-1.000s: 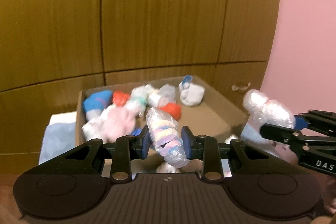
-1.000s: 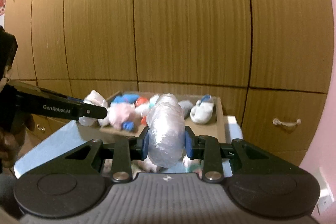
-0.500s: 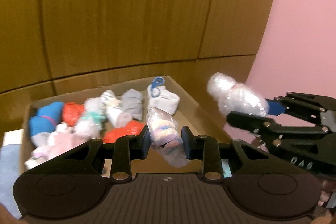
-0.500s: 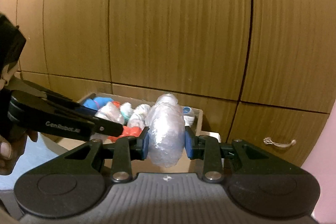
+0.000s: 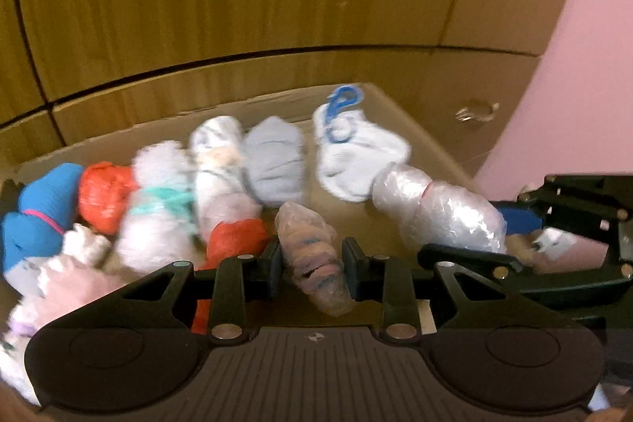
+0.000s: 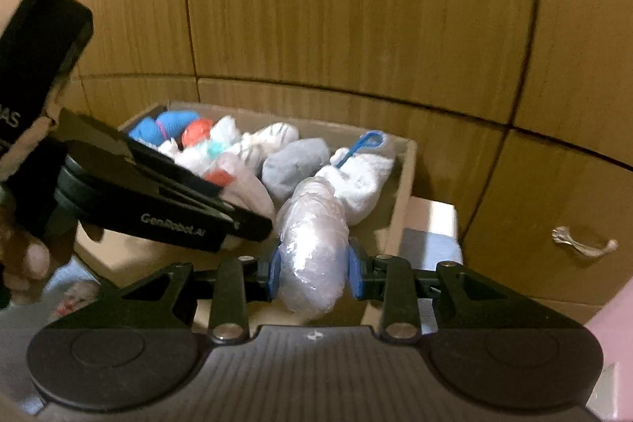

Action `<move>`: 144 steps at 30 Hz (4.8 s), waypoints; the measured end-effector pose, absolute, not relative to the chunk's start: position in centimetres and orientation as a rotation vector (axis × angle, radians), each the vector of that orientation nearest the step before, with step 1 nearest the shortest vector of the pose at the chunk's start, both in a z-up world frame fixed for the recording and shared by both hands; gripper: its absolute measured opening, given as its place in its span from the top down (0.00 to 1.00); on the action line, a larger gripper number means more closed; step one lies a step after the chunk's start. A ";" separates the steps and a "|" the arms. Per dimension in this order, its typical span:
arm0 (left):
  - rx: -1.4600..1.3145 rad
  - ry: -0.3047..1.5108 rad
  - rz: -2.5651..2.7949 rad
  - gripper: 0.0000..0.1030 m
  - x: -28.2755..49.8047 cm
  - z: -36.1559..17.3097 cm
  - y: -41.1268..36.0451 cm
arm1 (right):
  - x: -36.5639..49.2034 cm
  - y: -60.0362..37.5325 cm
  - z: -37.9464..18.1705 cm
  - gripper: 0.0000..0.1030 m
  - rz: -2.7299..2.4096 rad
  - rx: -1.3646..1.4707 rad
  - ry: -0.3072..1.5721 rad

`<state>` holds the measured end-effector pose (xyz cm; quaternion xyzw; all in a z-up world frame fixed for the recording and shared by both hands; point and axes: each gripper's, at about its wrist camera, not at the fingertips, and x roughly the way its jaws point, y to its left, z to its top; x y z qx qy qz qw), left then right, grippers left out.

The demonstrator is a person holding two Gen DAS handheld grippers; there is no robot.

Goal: Organize objects
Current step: 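Lift both wrapped socks and carry them over the tray, then lower both socks into the tray and open both tools, then withdraw both tools from the tray toward the remaining socks, then grasp the white green-patterned sock with the left tool while the right tool grasps the teal-banded sock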

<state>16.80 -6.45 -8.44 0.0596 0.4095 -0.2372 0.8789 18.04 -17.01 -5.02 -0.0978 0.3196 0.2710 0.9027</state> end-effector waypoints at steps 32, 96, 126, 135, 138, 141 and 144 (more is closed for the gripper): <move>0.145 0.874 -0.428 0.36 17.8 -9.0 -7.0 | 18.5 -15.0 -5.2 0.44 0.639 -0.406 0.739; 0.077 0.631 -0.344 0.09 -3.6 -8.0 2.1 | -1.4 -19.1 -5.7 0.20 0.406 -0.034 0.437; -0.007 0.677 -0.303 0.08 -2.8 -8.4 6.4 | -0.7 -14.2 -7.3 0.45 0.273 -0.122 0.528; 0.121 0.678 -0.405 0.07 -1.0 -9.9 0.9 | -0.6 -16.9 -7.4 0.38 0.254 -0.098 0.524; 0.124 0.676 -0.402 0.07 -0.4 -10.1 0.0 | -0.7 -16.9 -7.6 0.35 0.245 -0.098 0.521; 0.121 0.678 -0.394 0.06 0.4 -10.3 -0.6 | -0.8 -16.7 -7.6 0.33 0.229 -0.114 0.503; 0.116 0.687 -0.392 0.06 1.2 -10.4 -1.0 | -0.9 -16.3 -7.6 0.33 0.213 -0.139 0.487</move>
